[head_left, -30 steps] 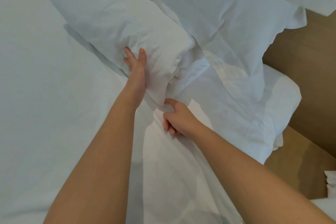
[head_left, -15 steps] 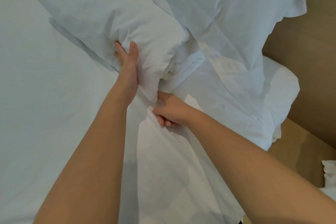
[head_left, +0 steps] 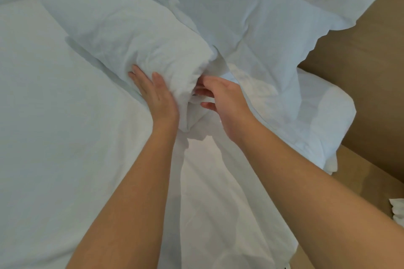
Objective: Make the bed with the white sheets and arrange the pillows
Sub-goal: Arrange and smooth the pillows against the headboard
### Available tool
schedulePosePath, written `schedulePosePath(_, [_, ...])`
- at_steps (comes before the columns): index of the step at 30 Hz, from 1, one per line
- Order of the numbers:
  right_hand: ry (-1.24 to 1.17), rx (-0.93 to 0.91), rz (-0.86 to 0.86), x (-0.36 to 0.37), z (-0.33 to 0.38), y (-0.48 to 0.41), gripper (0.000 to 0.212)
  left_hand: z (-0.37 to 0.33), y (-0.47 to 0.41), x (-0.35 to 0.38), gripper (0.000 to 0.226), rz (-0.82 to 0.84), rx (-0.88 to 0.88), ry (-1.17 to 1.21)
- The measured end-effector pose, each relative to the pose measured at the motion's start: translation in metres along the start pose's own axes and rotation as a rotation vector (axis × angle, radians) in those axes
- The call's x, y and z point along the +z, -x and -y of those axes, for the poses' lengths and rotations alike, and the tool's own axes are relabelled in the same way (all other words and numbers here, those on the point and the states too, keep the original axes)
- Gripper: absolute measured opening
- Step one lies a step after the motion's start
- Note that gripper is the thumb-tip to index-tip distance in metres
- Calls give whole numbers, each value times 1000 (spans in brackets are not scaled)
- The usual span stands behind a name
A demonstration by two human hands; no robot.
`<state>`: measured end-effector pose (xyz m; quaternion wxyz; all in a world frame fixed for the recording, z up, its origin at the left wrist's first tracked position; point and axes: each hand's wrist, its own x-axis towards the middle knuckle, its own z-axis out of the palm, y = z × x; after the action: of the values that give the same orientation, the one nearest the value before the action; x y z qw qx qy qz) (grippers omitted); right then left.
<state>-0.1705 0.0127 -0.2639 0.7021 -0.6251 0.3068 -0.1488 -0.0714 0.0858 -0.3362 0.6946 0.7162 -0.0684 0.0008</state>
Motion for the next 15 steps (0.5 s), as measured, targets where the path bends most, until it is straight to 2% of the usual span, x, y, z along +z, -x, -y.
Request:
schedulePosePath(3, [112, 60, 85, -2, 13, -2, 14, 2, -3, -2, 62, 24, 20, -17])
schedulePosePath(6, [-116, 190, 325, 7, 31, 0, 30, 5, -4, -5, 60, 56, 1, -30])
schedulePosePath(8, [-290, 204, 418, 15, 43, 3, 39, 0, -5, -6, 60, 64, 9, -36])
schedulePosePath(12, [-283, 160, 416, 5, 47, 14, 41, -7, -8, 1, 62, 46, 18, -40])
schedulePosePath(15, [34, 17, 203, 11, 43, 13, 37, -5, -7, 6, 62, 14, 8, -98])
